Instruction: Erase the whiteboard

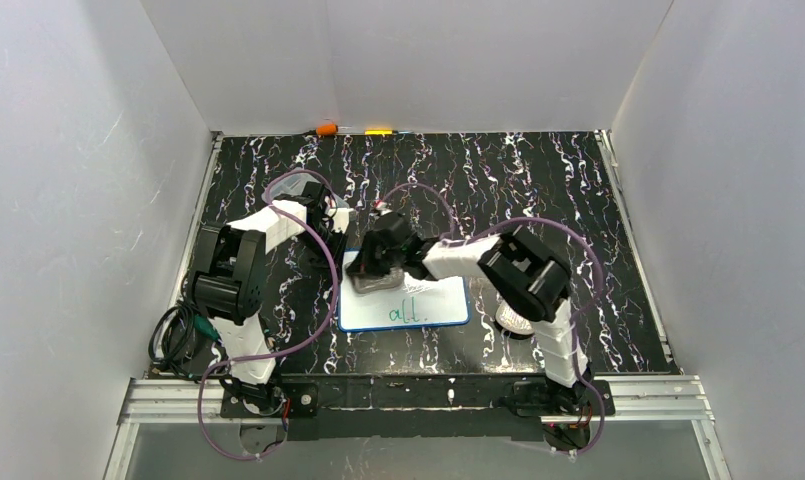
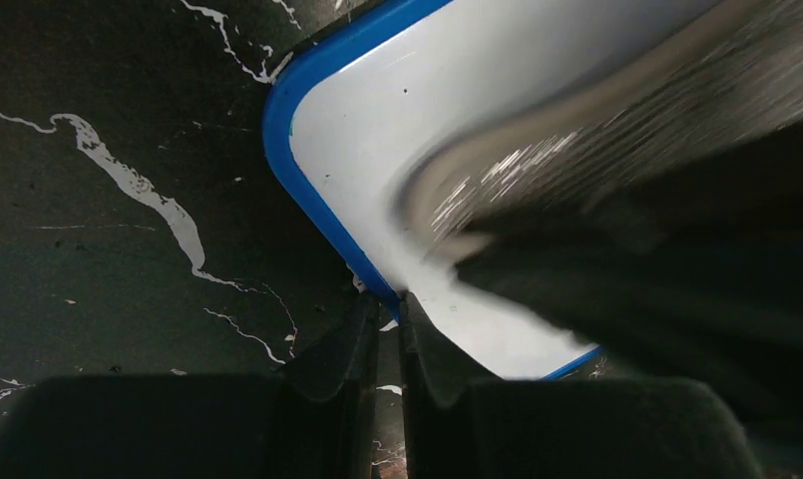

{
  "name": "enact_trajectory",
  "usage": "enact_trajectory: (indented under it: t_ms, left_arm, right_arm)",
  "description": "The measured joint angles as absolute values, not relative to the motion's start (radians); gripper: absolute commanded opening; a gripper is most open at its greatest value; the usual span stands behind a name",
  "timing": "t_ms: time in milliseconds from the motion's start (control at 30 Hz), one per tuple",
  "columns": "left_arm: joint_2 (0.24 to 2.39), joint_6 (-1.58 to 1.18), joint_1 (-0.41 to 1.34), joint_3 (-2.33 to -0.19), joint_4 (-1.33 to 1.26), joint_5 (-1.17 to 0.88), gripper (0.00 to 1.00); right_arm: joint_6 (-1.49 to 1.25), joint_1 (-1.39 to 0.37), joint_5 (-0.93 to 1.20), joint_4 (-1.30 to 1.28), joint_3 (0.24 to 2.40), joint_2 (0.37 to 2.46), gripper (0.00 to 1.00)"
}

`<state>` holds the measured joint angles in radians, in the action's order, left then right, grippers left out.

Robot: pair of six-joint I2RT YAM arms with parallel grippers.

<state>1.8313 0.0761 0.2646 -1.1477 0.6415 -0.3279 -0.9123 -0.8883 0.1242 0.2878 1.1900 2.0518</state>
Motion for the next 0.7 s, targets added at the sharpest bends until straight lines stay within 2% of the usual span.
enact_trajectory:
  t_ms: [100, 200, 367, 467, 567, 700]
  left_arm:
    - [1.834, 0.070, 0.265, -1.150, 0.645, -0.329, 0.00]
    - [1.835, 0.069, 0.263, -1.150, 0.650, -0.334, 0.00]
    - [1.841, 0.066, 0.272, -1.150, 0.643, -0.362, 0.00]
    - [1.842, 0.066, 0.272, -1.150, 0.643, -0.363, 0.00]
    - [1.842, 0.066, 0.272, -1.152, 0.644, -0.363, 0.00]
    - [1.842, 0.067, 0.272, -1.152, 0.645, -0.363, 0.00]
  right_arm:
    - [-0.914, -0.949, 0.140, 0.282, 1.261, 2.103, 0.01]
    - [-0.923, -0.942, 0.136, 0.295, 1.226, 2.085, 0.01]
    - [-0.937, -0.832, 0.149, 0.302, 1.011, 1.923, 0.01]
    - [-0.942, -0.748, 0.134, 0.286, 0.959, 1.877, 0.01]
    - [-0.943, -0.749, 0.125, 0.261, 1.002, 1.903, 0.01]
    - [-0.940, -0.845, 0.123, 0.239, 1.180, 2.031, 0.01]
